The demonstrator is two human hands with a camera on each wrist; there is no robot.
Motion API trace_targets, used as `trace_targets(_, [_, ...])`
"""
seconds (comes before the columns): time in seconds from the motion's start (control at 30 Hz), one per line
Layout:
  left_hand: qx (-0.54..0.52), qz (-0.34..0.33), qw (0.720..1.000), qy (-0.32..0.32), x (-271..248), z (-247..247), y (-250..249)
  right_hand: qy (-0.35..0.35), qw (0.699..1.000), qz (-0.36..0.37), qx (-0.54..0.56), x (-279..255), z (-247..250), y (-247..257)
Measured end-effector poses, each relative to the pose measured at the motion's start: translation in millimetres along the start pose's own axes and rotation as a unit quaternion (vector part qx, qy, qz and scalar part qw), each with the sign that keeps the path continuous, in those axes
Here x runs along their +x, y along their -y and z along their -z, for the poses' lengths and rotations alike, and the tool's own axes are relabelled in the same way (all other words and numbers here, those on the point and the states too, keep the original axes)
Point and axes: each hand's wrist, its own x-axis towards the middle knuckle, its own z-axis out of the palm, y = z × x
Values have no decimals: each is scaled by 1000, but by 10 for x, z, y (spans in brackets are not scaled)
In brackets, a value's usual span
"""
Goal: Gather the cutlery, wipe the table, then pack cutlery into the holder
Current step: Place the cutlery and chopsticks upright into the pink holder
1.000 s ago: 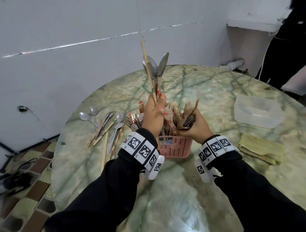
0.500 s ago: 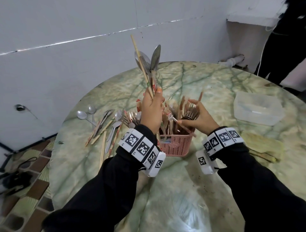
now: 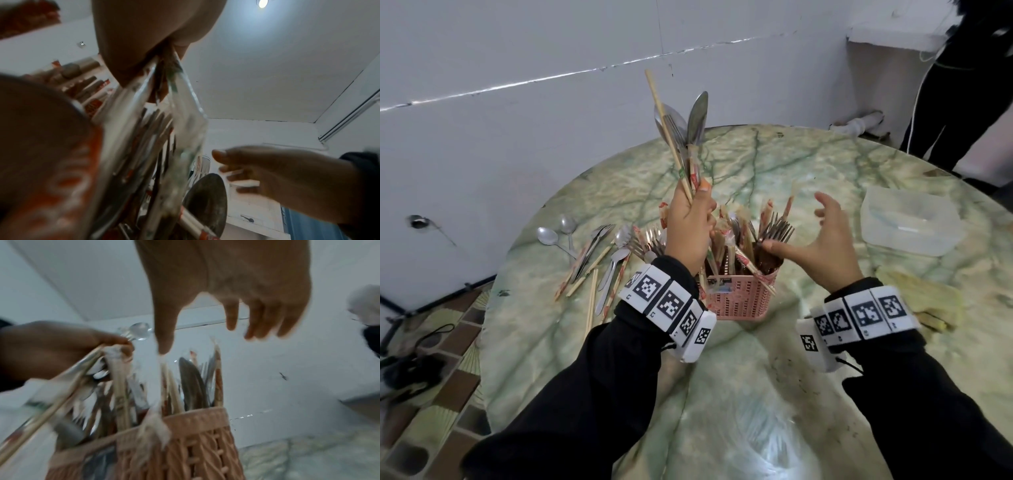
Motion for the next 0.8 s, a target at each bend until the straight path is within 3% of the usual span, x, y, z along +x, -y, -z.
trace_targets(0.07, [6,0,1000,0,-4,2,8,-70,987,120,-87,-135,14,124])
trace_targets(0.13, [10,-2,1000,1,-15,-5,13,-16,955,184,-231,-259,-80,179])
trace_targets(0.2, [8,0,1000,3,-29,-9,13,58,916,186,-350,-360,-199,160])
trace_targets(0.3, [14,0,1000,5,-42,7,5,100,898,180,-389,-394,-248,82])
trace_targets(0.47, [24,-4,1000,15,-59,67,11,49,948,139,-281,-260,118,174])
trace_targets(0.53, [16,-6,1000,14,-64,77,11,74,967,114,-217,-180,439,291])
trace_targets(0.8, [16,-5,1000,12,-61,104,5,45,952,130,-272,-104,1505,468])
